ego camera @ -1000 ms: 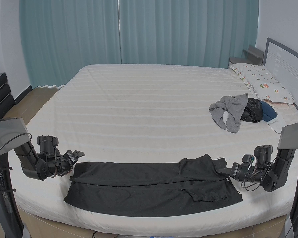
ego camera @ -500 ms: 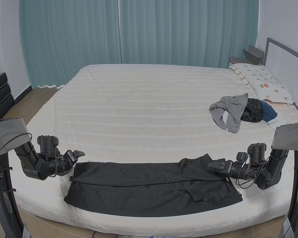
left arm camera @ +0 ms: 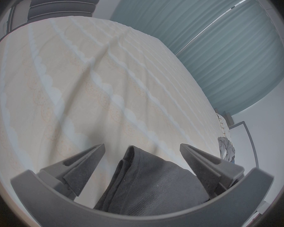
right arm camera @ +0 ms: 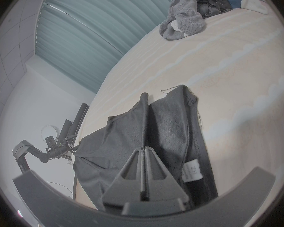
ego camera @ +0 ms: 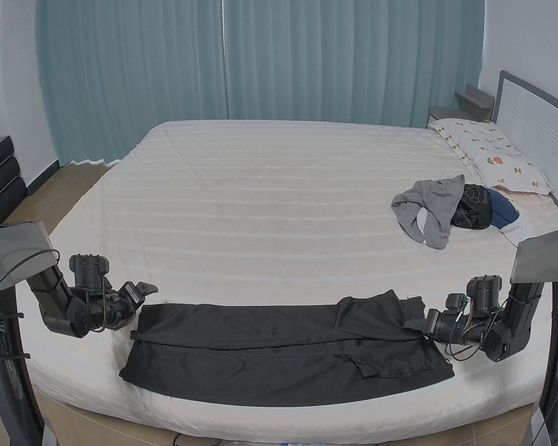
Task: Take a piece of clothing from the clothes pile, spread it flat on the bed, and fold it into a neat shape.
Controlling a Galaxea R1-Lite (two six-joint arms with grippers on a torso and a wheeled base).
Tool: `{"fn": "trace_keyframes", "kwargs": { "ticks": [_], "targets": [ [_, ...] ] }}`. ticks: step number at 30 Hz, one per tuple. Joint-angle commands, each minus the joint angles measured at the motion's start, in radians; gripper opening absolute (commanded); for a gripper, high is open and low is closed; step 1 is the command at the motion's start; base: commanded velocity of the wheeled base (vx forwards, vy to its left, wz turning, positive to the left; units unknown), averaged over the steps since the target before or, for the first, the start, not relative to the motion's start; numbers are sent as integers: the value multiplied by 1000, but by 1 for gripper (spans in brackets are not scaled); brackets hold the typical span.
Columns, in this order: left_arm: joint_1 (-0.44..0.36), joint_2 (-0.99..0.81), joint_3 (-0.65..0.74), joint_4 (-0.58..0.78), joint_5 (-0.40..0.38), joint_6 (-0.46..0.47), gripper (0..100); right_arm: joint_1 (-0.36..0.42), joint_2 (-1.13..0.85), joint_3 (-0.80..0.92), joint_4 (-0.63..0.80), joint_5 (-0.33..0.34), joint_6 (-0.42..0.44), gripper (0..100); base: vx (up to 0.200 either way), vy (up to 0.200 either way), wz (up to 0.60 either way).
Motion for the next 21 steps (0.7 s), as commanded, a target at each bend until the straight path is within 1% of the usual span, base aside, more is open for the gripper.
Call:
{"fn": "trace_keyframes", "kwargs": {
  "ticks": [1, 9, 14, 15, 20, 21],
  "targets": [
    [2, 6, 0, 0, 0, 1, 100, -8, -22, 42, -30, 1, -7, 0, 0, 0, 0],
    [2, 6, 0, -2, 0, 1, 100, -17, -21, 87, -63, 2, -14, 0, 0, 0, 0],
    [-2, 6, 0, -2, 1, 1, 100, -17, -17, 110, -63, 8, -79, 0, 0, 0, 0],
    [-2, 6, 0, -3, 1, 2, 100, -17, -16, 111, -64, 8, -84, 100, 0, 0, 0],
    [-6, 6, -3, -3, 0, 2, 100, -17, -40, 108, -66, 15, -71, 100, 0, 0, 0],
    [-6, 6, -4, -3, 1, 2, 0, -17, -44, 108, -66, 15, -70, 100, 0, 0, 0]
  ]
}}
